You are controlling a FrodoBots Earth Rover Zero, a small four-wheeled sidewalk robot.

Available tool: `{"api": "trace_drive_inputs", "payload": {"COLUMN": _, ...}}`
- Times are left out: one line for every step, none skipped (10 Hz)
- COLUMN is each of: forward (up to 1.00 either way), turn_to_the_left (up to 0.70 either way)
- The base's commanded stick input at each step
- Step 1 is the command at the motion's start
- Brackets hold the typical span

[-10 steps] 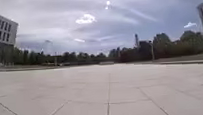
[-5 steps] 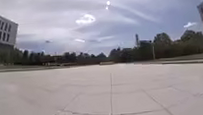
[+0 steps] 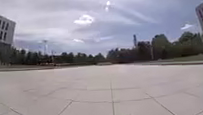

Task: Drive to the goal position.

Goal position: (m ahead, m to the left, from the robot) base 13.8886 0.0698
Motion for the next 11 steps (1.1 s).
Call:
{"api": "trace_drive_inputs", "payload": {"forward": 0.7, "turn_to_the_left": 0.0}}
{"api": "trace_drive_inputs", "payload": {"forward": 0.7, "turn_to_the_left": 0.0}}
{"api": "trace_drive_inputs", "payload": {"forward": 0.7, "turn_to_the_left": 0.0}}
{"api": "trace_drive_inputs", "payload": {"forward": 0.7, "turn_to_the_left": 0.0}}
{"api": "trace_drive_inputs", "payload": {"forward": 0.7, "turn_to_the_left": 0.0}}
{"api": "trace_drive_inputs", "payload": {"forward": 0.7, "turn_to_the_left": 0.0}}
{"api": "trace_drive_inputs", "payload": {"forward": 0.7, "turn_to_the_left": 0.0}}
{"api": "trace_drive_inputs", "payload": {"forward": 0.7, "turn_to_the_left": 0.0}}
{"api": "trace_drive_inputs", "payload": {"forward": 0.7, "turn_to_the_left": -0.01}}
{"api": "trace_drive_inputs", "payload": {"forward": 0.7, "turn_to_the_left": -0.27}}
{"api": "trace_drive_inputs", "payload": {"forward": 0.7, "turn_to_the_left": -0.22}}
